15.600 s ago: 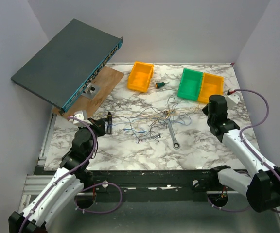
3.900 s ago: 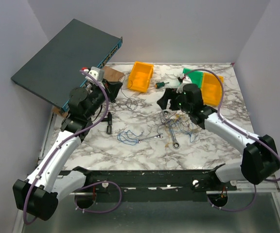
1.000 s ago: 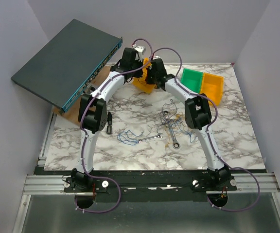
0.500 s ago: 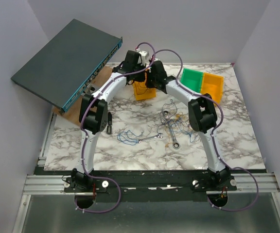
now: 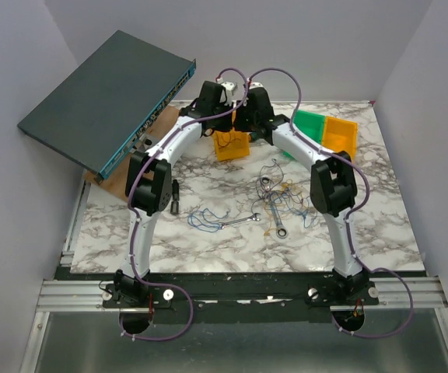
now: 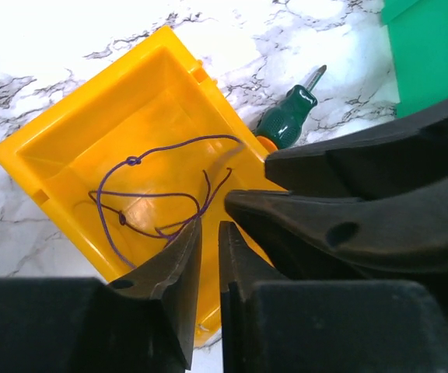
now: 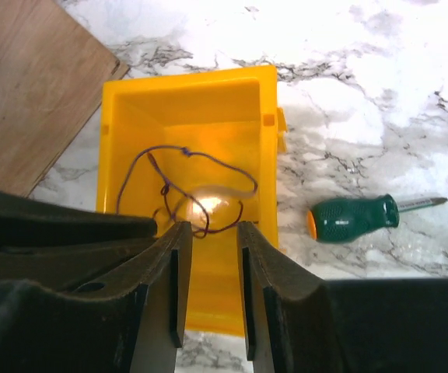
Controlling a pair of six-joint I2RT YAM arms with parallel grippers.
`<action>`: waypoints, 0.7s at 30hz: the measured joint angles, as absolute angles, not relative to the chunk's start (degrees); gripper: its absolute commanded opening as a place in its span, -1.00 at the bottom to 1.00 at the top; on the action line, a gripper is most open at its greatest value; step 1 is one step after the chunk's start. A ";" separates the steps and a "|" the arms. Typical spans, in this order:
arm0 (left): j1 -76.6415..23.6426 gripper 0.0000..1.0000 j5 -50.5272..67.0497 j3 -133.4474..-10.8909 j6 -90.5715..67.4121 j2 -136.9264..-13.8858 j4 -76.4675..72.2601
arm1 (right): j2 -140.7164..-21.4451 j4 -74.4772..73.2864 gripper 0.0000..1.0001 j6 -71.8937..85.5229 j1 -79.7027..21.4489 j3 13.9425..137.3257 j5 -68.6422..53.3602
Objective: Untangle the cables
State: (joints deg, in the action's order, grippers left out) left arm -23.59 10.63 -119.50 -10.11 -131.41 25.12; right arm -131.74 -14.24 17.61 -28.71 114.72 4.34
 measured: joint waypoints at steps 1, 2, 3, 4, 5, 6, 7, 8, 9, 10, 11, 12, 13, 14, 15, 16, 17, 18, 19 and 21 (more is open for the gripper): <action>-23.59 -0.56 10.55 -119.20 -10.17 -131.15 25.17 | -130.80 -14.20 -0.25 17.65 -28.71 113.84 4.38; -23.62 -0.50 10.35 -118.52 -10.33 -130.54 25.19 | -129.69 -14.20 -0.25 17.69 -28.71 112.75 4.51; -23.64 -0.44 10.04 -117.99 -10.46 -130.06 25.30 | -128.49 -14.02 -0.24 17.74 -28.71 111.44 4.75; -23.66 -0.41 9.76 -117.36 -10.57 -129.36 25.30 | -126.93 -13.37 -0.23 17.82 -28.71 109.56 5.10; -23.66 -0.40 9.50 -116.31 -10.63 -128.18 25.30 | -125.19 -12.91 -0.23 17.89 -28.71 107.39 5.56; -23.66 -0.40 9.39 -115.48 -10.74 -127.24 25.26 | -123.28 -12.40 -0.23 17.93 -28.71 105.06 6.11; -23.66 -0.40 9.23 -114.76 -10.81 -126.26 25.26 | -121.78 -11.99 -0.22 17.96 -28.71 103.13 6.61; -23.66 -0.38 8.99 -114.13 -10.94 -125.34 25.26 | -119.55 -10.96 -0.21 18.02 -28.71 100.20 7.03; -23.66 -0.35 8.71 -113.34 -11.09 -124.20 25.02 | -117.75 -10.37 -0.19 18.09 -28.71 97.93 7.44; -23.66 -0.30 8.54 -112.46 -11.22 -122.98 24.73 | -116.14 -10.20 -0.15 18.13 -28.71 96.09 7.84; -23.70 -0.28 8.49 -111.13 -11.42 -121.58 24.25 | -114.72 -9.93 -0.10 18.17 -28.69 94.43 8.21; -23.77 -0.26 8.45 -109.40 -11.64 -119.98 23.53 | -113.65 -9.72 -0.07 18.24 -28.67 93.21 8.45; -23.83 -0.23 8.38 -107.77 -11.84 -118.61 22.92 | -112.09 -9.65 -0.04 18.35 -28.64 91.35 8.80; -23.99 -0.17 8.36 -105.45 -11.90 -116.79 21.96 | -110.72 -9.56 -0.04 18.48 -28.64 89.76 9.13; -24.32 -0.11 8.27 -101.80 -12.10 -113.73 20.69 | -109.19 -9.41 -0.04 18.59 -28.64 87.81 9.39; -24.67 -0.06 8.21 -98.70 -12.23 -111.26 19.70 | -107.81 -9.34 -0.03 18.68 -28.64 86.08 9.58; -25.23 0.01 8.21 -95.18 -12.45 -108.57 18.28 | -105.62 -8.95 -0.02 19.05 -28.62 83.02 9.69; -25.78 0.05 8.16 -92.07 -12.73 -106.26 16.88 | -103.53 -8.86 0.01 19.42 -28.51 80.16 9.80; -26.87 0.10 8.14 -86.85 -13.26 -102.43 13.87 | -101.41 -9.04 0.04 19.70 -28.49 77.41 9.89; -28.51 0.25 8.14 -79.83 -14.17 -97.30 9.93 | -96.66 -8.91 0.17 20.43 -28.49 71.02 9.91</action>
State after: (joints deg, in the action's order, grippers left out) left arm -28.51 8.14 -79.83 -14.17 -97.30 9.93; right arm -96.66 -8.91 20.43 -28.49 71.02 9.91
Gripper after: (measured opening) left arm 0.523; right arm 0.513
